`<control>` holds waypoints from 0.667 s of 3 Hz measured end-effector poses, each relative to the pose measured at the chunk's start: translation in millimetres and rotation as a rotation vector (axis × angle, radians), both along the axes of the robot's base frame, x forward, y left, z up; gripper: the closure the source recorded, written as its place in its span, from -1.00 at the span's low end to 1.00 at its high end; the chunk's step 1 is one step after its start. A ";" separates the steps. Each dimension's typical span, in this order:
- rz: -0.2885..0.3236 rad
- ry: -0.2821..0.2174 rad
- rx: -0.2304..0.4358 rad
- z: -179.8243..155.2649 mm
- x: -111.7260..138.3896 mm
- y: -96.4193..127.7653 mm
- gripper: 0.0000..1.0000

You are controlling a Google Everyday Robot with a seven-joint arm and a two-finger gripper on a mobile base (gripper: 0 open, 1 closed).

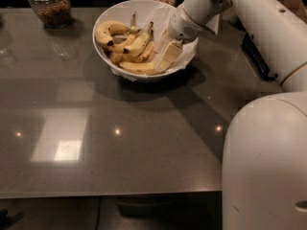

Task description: Pick banana from white bowl

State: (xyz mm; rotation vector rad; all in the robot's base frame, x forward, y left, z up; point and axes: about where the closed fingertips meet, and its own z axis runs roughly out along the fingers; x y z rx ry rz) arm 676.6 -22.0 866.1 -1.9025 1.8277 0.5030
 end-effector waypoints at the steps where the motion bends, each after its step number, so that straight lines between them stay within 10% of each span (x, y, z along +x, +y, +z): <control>1: 0.004 0.020 0.003 -9.5 0.3 1.5 -0.18; 2: -0.008 0.027 -0.005 -20.0 7.3 -4.8 -0.16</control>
Offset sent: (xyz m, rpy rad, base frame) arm 0.0144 -0.0199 -0.0277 -0.0206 0.0361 -0.0252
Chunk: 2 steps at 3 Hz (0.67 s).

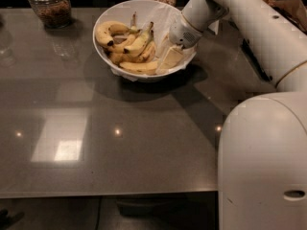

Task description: Pick banana from white bowl

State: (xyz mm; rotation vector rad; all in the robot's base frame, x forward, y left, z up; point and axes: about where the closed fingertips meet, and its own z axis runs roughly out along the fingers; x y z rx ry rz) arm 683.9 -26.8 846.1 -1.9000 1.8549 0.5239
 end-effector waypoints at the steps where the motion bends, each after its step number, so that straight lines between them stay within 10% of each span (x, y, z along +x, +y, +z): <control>1: -0.013 0.005 -0.013 -9.4 7.5 -7.2 -0.10; 2: -0.015 0.006 -0.016 -11.1 8.8 -8.4 0.15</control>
Offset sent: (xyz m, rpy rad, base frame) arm 0.0081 -0.0193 -0.0134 -0.0396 0.0122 -0.0201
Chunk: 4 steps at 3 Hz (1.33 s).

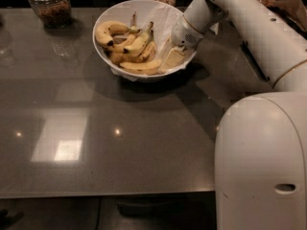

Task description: Pick banana from white bowl

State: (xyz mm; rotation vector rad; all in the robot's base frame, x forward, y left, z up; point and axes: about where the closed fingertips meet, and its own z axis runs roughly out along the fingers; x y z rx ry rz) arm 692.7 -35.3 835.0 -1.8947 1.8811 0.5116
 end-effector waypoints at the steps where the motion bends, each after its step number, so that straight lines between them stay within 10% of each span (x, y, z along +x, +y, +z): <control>1: 0.008 -0.019 -0.005 11.4 -2.5 4.0 0.62; 2: 0.017 -0.054 -0.008 35.4 -9.1 9.4 1.00; 4: 0.016 -0.101 -0.044 86.2 -35.8 -3.5 1.00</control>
Offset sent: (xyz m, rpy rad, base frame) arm -0.0222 0.0103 0.0719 -0.0178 -0.0983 0.0265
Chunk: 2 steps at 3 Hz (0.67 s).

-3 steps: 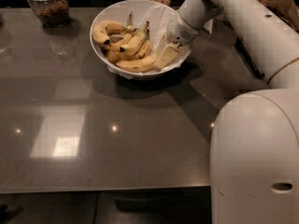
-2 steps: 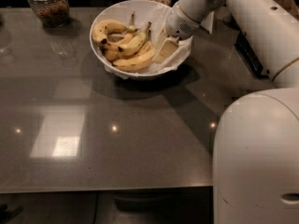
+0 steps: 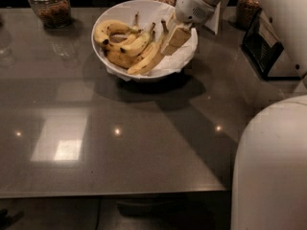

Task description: Pick banana from white bowl

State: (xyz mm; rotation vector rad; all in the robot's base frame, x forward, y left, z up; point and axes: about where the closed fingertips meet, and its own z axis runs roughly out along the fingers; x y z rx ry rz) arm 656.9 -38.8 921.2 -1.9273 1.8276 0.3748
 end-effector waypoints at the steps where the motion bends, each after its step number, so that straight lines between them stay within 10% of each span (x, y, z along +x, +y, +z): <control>1: -0.033 -0.016 -0.023 27.7 -22.7 -22.2 1.00; 2: -0.060 -0.043 0.021 57.8 -48.2 -40.9 1.00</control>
Offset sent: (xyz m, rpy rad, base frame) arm -0.0912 -0.0735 0.0964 0.0768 -0.0585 -0.0944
